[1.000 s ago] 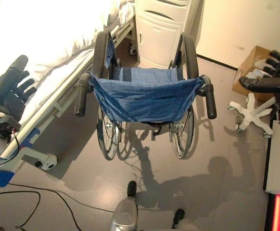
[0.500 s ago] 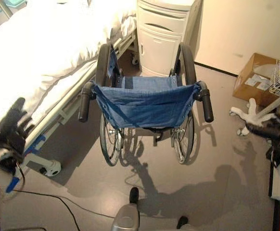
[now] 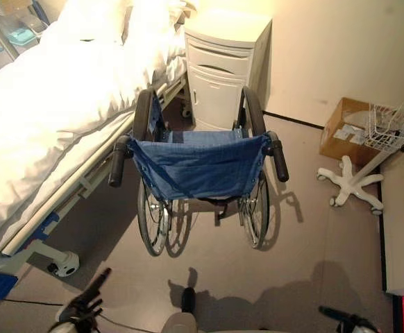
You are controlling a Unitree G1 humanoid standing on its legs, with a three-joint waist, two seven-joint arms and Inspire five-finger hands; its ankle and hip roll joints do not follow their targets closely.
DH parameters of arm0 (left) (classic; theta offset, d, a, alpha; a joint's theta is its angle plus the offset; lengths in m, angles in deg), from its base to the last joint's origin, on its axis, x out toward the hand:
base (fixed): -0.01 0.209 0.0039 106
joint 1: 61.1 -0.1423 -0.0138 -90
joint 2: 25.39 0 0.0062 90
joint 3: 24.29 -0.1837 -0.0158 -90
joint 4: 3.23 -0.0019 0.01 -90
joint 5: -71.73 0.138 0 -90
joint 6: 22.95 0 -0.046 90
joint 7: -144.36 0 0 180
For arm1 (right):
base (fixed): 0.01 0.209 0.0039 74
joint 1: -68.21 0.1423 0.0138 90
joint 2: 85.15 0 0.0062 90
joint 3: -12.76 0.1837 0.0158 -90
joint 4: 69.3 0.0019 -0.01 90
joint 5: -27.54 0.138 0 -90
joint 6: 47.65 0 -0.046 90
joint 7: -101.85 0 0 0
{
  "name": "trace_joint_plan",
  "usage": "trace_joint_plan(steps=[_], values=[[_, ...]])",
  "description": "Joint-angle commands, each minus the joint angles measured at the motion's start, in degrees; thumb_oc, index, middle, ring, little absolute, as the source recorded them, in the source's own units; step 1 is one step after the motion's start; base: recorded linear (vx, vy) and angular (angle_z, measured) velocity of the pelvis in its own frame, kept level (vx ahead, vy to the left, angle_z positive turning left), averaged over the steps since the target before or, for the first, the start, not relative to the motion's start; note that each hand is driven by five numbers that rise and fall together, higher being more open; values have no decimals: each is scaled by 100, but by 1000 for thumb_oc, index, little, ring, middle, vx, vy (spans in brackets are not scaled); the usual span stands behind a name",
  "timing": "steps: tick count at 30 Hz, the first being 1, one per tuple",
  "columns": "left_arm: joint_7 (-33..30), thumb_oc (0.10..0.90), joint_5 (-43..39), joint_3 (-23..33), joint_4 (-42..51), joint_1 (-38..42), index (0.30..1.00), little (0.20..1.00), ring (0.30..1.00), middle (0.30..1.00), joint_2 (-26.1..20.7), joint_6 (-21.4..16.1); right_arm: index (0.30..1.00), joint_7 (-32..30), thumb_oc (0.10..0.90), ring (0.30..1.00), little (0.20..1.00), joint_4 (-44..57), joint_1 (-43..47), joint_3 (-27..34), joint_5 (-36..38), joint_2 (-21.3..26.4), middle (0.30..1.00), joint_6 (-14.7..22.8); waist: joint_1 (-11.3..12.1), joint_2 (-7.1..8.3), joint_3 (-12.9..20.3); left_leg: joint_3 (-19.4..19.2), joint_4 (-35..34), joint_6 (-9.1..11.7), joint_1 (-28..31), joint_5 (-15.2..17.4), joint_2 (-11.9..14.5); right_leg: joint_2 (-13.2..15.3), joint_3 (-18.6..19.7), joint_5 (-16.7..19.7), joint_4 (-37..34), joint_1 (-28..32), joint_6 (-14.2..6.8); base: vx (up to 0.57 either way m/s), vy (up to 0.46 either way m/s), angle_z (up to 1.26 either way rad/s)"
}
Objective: Push the wheelchair next to the bed
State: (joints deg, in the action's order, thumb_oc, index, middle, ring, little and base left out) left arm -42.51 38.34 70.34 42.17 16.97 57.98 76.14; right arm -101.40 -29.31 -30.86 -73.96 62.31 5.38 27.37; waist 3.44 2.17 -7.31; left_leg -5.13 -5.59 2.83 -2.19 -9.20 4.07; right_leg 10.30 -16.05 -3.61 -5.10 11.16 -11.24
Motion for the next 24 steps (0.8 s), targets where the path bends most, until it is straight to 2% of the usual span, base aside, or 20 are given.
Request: trace_joint_plan(steps=[1,3,5,8,9,13,16,21,24], values=[[-13,800,539,-209,-681,684,900,900,900,900,320,-836,900,997,800,900,900,-508,469,-589,-1316,119,900,748,-30,-122,0,-78,59,-53,651,775,-224,-372,95,644,100,-548,388,-26,-3,-3],[16,800,586,-453,-1020,780,900,900,900,900,478,-815,900,1254,800,900,900,-838,542,-840,-1471,20,900,722,-67,-108,53,-110,59,-42,640,763,-209,-385,102,664,114,-568,392,0,0,0],[131,800,225,-570,-1526,900,900,900,900,900,653,-688,900,1682,800,900,900,-1440,638,-1038,-1722,-125,900,585,-115,-106,135,-154,59,-35,658,788,-198,-409,124,651,111,-560,412,5,4,-2],[221,800,510,-755,-1932,966,900,900,900,900,766,-806,900,2048,800,900,900,-1830,726,-1206,-1861,-229,900,403,-147,-112,199,-166,59,-36,679,803,-200,-433,149,652,94,-545,433,11,14,-6],[37,800,752,-997,-2185,998,900,900,900,900,869,-675,900,2390,800,900,900,-1992,788,-1387,-1873,-336,900,213,-156,-120,256,-177,59,-43,693,812,-205,-452,173,655,74,-532,449,17,22,-9],[290,800,715,-1179,-2571,1064,900,900,900,900,1057,-267,900,2521,800,900,900,-2127,878,-1332,-1363,-470,900,-165,-191,-145,345,-189,59,-72,737,865,-219,-469,198,621,74,-507,463,11,5,-9],[487,800,818,-1331,-2701,1080,900,900,900,900,1148,-68,900,2617,800,900,900,-2231,868,-1310,-1572,-489,900,-121,-223,-150,394,-201,59,-93,757,897,-229,-481,210,618,65,-501,472,0,-2,-1],[392,800,716,-1348,-2796,1129,900,900,900,900,1127,201,900,2648,800,900,900,-2209,879,-1314,-1346,-521,900,-292,-246,-154,442,-184,59,-112,776,917,-245,-495,249,617,67,-493,480,0,0,0],[329,800,614,-1312,-2848,1164,900,900,900,900,1127,293,900,2600,800,900,900,-2258,863,-1289,-1260,-590,900,-198,-252,-151,453,-163,59,-122,767,917,-255,-509,273,618,69,-503,485,0,0,0]])
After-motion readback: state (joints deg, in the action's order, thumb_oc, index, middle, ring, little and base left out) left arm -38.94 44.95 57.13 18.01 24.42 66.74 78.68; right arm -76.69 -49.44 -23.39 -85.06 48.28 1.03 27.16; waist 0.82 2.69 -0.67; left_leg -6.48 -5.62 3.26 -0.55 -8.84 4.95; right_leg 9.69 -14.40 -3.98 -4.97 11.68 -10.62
